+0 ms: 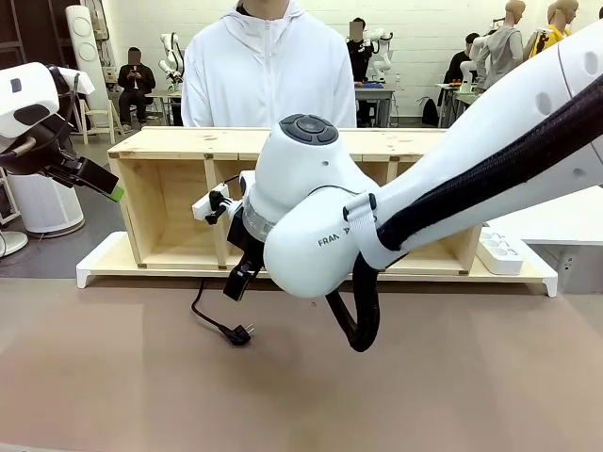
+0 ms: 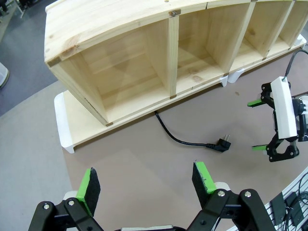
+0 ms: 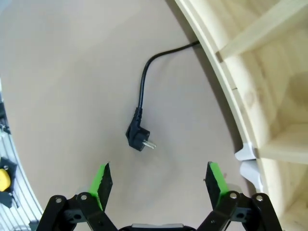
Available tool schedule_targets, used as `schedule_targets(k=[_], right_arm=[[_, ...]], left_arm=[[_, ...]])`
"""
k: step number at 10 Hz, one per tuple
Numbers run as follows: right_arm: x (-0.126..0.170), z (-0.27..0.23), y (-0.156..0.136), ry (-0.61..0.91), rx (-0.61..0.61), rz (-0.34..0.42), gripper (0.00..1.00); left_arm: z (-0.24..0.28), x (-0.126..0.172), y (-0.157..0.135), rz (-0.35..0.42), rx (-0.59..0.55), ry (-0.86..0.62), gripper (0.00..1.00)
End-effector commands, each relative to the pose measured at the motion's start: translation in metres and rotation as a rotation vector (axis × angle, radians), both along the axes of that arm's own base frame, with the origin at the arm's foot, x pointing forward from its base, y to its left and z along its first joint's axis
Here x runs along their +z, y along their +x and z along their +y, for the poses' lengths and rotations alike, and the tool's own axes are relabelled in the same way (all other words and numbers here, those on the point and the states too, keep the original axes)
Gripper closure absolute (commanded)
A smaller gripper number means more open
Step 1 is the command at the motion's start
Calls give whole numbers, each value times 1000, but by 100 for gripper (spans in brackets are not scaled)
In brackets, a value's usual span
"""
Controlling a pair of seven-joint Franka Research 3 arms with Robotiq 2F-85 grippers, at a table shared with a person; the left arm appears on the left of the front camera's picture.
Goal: Perform cable management.
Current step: When the cord part of the Power Cable appears at the lower middle area of the table and stops, grasp the cord part of the Power Cable.
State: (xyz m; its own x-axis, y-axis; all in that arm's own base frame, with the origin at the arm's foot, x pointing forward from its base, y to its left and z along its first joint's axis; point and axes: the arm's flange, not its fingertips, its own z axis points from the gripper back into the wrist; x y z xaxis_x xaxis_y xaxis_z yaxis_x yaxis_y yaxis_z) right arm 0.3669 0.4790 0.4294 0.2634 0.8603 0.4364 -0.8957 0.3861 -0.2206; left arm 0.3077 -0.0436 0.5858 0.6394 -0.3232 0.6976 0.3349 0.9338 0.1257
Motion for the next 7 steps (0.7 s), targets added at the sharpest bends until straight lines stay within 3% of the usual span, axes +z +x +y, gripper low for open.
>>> schedule_targets(k=[1,2,7], right_arm=[[-6,19,-7,-2,7,-20,0],[0,0,0,0,0,0,0],[0,0,0,0,0,0,0]], left_arm=[[-1,0,3,-9,9,-14,0],[-1,0,3,-9,9,-14,0],[-1,0,3,-9,9,-14,0]])
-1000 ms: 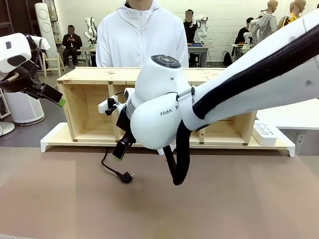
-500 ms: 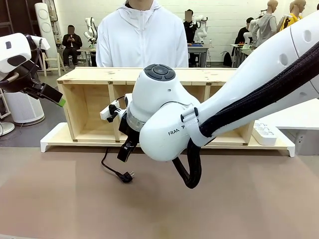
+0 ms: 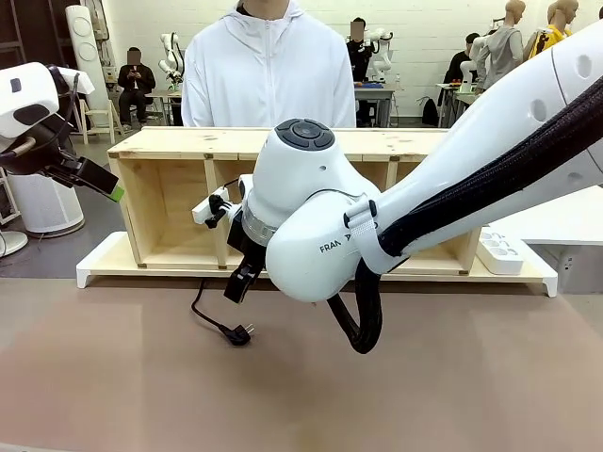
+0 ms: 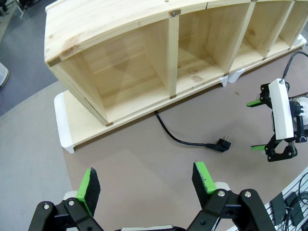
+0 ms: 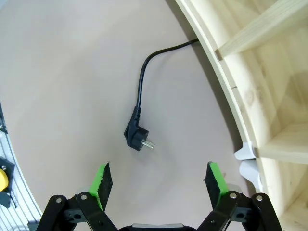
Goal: Perform cable management.
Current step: When the cord part of the Power Cable appears at the lower middle area of the table and stops, grasp the cord part of the Power Cable.
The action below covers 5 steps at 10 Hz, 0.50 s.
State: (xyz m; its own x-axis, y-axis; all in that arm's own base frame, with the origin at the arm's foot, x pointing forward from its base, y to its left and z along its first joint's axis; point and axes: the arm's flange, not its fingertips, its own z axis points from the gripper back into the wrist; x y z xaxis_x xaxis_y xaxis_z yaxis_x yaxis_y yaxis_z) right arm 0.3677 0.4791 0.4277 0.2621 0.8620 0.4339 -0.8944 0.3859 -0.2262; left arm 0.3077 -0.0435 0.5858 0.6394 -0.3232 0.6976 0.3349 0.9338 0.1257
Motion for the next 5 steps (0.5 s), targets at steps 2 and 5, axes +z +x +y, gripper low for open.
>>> schedule_targets(k=[2,5], right_arm=[[0,0,0,0,0,0,0],[-38,20,25,25,73,115,0]], left_arm=[[-1,0,3,-9,9,-14,0],[-1,0,3,-9,9,-14,0]])
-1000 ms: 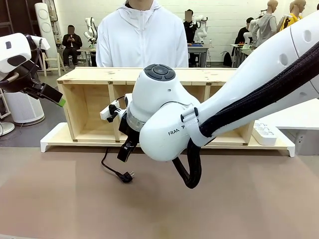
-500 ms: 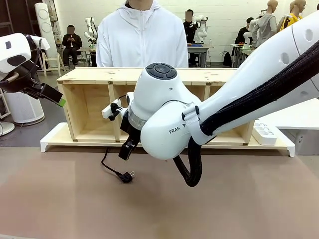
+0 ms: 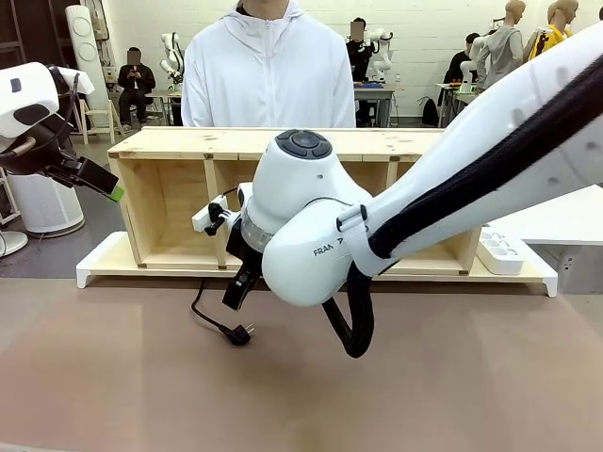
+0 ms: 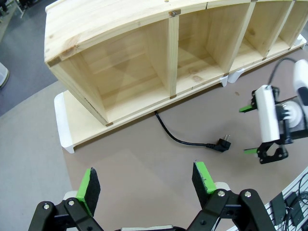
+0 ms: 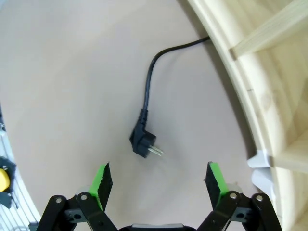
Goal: Perform cable management.
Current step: When the cord part of the Power Cable appears at the lower middle area of the table and stops, grasp the cord part of the Power Cable.
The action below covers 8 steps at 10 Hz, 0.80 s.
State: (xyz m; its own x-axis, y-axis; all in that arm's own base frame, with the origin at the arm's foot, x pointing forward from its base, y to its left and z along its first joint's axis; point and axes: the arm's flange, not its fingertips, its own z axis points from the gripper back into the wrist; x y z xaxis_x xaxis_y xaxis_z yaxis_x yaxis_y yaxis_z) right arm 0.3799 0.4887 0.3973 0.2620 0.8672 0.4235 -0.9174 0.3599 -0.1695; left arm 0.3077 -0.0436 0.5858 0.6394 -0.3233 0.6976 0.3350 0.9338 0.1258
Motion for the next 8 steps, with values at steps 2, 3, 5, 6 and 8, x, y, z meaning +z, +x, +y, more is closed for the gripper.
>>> schedule_targets(k=[2,3,5,6,8], right_arm=[[-30,24,21,15,83,112,0],[-42,28,22,22,95,139,0],[-64,38,32,9,123,196,0],[-71,42,37,2,129,219,0],[-79,46,44,-11,107,258,0]], left_arm=[[0,0,3,-9,9,-14,0],[0,0,3,-9,9,-14,0],[0,0,3,-9,9,-14,0],[0,0,3,-9,9,-14,0],[0,0,3,-9,9,-14,0]])
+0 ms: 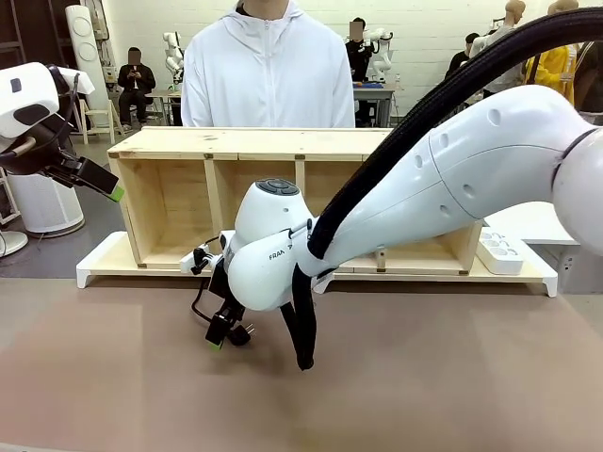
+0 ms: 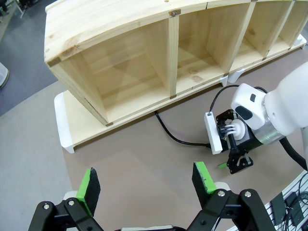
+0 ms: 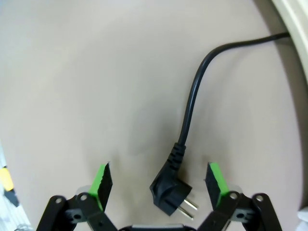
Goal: Perform cable management.
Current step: When the cord part of the Power Cable appears at the lower middle area of the table and stops, grasp the cord part of the Power Cable.
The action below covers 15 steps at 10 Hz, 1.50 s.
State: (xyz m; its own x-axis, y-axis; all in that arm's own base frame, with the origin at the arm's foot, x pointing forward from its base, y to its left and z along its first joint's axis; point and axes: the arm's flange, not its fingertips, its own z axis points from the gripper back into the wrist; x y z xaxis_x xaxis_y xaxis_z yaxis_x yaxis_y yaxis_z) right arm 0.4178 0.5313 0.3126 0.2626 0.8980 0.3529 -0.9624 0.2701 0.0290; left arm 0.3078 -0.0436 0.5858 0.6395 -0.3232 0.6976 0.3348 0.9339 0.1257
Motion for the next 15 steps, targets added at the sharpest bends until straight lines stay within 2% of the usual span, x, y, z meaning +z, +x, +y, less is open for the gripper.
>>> schedule_targets(k=[1,5,6,7,8,9,10,11,12,13,14,15], right_arm=[[2,7,10,-3,14,52,0],[-5,11,16,16,22,35,0],[-7,11,17,17,34,29,14],[-9,11,19,12,32,30,20],[-10,10,19,14,30,36,34],[-10,10,19,11,27,40,39],[-10,9,19,10,27,41,54],[-10,9,19,10,25,42,59],[-10,9,20,12,24,42,73],[-10,9,19,13,26,42,79],[-10,9,19,11,28,42,93],[-9,9,19,11,27,41,99]], left_arm=[[-1,0,3,-9,9,-14,0],[-1,0,3,-9,9,-14,0],[-1,0,3,-9,9,-14,0],[-1,0,3,-9,9,-14,0],[-1,0,3,-9,9,-14,0],[-1,0,3,-9,9,-14,0],[-1,0,3,-9,9,-14,0],[-1,0,3,-9,9,-14,0],[-1,0,3,-9,9,-14,0],[-1,0,3,-9,9,-14,0],[-1,0,3,-9,9,-14,0],[-1,0,3,-9,9,-14,0]])
